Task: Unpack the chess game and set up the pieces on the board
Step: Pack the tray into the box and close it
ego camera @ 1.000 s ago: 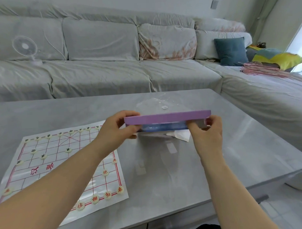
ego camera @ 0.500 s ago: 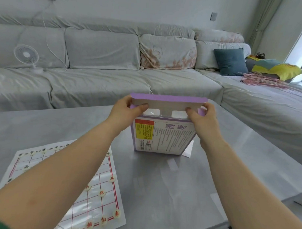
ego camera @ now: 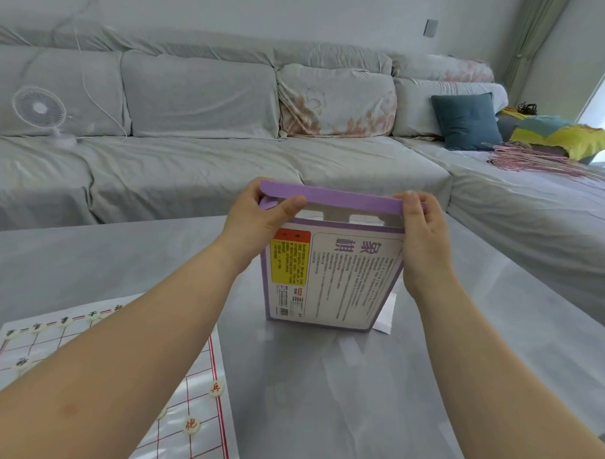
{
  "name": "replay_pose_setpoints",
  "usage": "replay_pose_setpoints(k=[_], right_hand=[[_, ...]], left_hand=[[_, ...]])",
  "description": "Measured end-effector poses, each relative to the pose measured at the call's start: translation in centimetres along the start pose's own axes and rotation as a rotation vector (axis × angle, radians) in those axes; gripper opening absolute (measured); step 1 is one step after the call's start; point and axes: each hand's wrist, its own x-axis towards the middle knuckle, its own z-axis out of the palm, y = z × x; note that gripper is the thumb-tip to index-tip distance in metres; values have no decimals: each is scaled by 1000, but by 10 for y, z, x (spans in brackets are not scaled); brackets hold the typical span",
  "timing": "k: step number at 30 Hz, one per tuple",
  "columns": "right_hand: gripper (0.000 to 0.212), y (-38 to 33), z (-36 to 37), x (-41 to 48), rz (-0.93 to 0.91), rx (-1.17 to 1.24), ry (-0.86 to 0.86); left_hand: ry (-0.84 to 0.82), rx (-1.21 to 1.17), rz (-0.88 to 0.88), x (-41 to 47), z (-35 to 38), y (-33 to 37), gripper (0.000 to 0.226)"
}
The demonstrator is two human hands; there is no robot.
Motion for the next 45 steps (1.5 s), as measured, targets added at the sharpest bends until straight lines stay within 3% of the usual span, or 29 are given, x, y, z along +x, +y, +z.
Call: replay_pose_setpoints(k=[6,17,22,26,34,36,39,45], right_hand=[[19,3,-5,3,-23,5,-37],[19,4,-3,11,-105,-62,27],[18,-2,-16,13,-299,-354,-80],[28,-6,-29,14,-438,-668,-193],[29,-6,-29,10,-538,-770,-167],[27,-9,-29,10,-529,-778,-178],[25,-15,-27,14,-373,-696,-213],[23,-12,-25,15,-349,-648,-200]], left_hand=[[-60,9,-48,2,-1,-6,46],[-102,275,89,7,-29,-1,32],[-71,513,224,7,-29,2,34],[-73,701,293,11,-30,8,34],[-115,1028,601,9,-21,14,31],[-94,925,495,9,-16,18,24],[-149,605,137,17,-16,26,18],[-192,536,99,21,-19,26,27]])
